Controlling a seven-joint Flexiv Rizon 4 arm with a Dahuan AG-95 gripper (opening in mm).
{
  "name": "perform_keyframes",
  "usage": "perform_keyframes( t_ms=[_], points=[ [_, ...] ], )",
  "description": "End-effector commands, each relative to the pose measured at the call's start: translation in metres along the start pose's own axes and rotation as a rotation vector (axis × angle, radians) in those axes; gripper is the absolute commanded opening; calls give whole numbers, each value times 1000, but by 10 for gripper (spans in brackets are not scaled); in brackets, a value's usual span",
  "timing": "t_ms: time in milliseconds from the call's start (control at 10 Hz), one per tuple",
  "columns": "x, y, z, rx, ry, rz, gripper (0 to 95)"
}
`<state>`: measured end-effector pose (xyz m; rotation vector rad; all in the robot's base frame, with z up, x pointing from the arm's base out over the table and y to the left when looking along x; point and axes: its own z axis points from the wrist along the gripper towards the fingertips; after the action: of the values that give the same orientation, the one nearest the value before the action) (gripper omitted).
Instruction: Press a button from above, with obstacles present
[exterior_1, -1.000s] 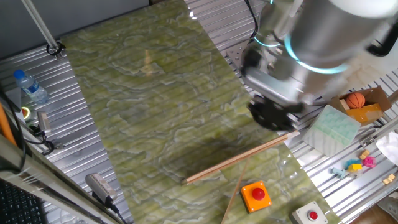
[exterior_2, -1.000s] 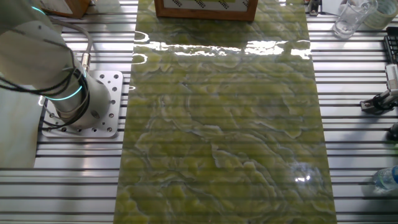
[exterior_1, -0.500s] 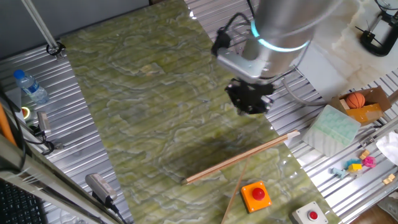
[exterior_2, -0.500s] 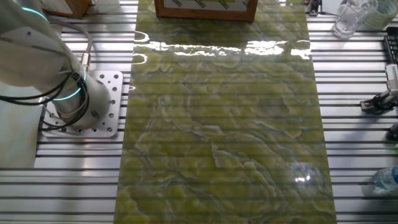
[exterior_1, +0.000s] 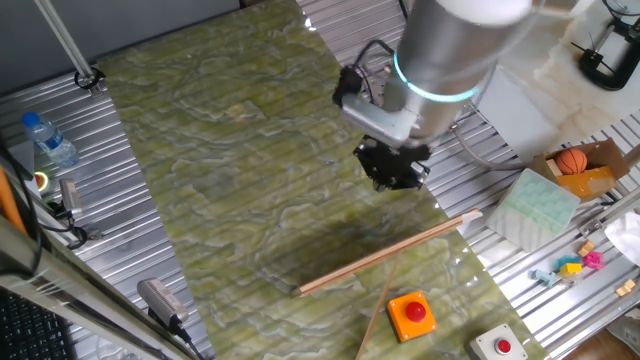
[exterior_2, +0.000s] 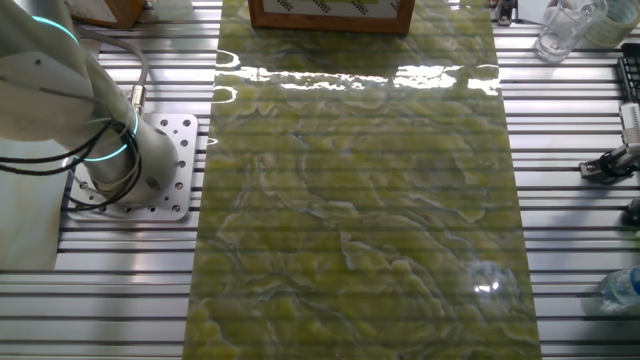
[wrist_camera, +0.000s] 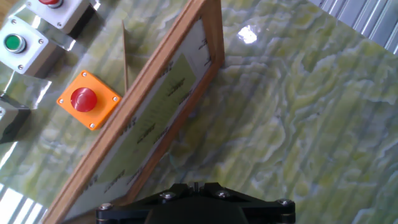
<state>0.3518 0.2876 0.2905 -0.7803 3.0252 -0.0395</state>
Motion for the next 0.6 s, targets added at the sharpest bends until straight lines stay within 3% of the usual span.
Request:
perform_keyframes(
  t_ms=[100,300,600],
  points=[
    [-2,2,0,15,22,310,0],
    [-2,1,2,18,15,361,0],
    [7,-19,20,19,14,328,0]
  ],
)
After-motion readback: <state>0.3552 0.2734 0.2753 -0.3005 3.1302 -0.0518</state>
